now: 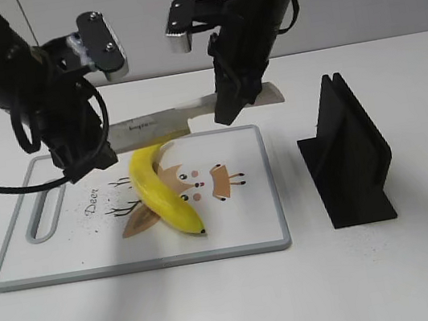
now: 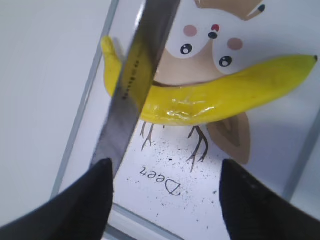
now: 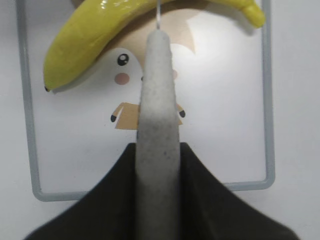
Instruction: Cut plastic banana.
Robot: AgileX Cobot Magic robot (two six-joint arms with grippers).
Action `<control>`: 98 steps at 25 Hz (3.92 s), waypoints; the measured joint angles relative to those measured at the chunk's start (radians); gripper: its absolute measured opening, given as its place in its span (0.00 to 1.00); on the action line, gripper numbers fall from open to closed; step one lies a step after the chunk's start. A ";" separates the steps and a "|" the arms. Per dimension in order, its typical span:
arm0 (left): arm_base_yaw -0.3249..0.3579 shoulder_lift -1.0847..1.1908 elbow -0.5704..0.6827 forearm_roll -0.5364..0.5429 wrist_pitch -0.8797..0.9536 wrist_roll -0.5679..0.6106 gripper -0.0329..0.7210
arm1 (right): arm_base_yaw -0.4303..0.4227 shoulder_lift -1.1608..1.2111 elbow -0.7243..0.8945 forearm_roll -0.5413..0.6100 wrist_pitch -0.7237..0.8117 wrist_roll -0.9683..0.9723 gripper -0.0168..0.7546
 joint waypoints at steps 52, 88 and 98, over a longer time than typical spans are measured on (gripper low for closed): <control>0.259 -1.086 0.514 0.231 0.276 -0.891 0.82 | -0.098 -0.809 0.748 -0.285 -0.215 1.334 0.25; 0.259 -1.720 0.732 0.186 0.313 -0.896 0.80 | -0.098 -0.713 0.881 -0.339 -0.320 1.407 0.25; 0.259 -1.720 0.732 0.186 0.313 -0.896 0.79 | -0.101 -0.672 0.887 -0.273 -0.341 1.376 0.36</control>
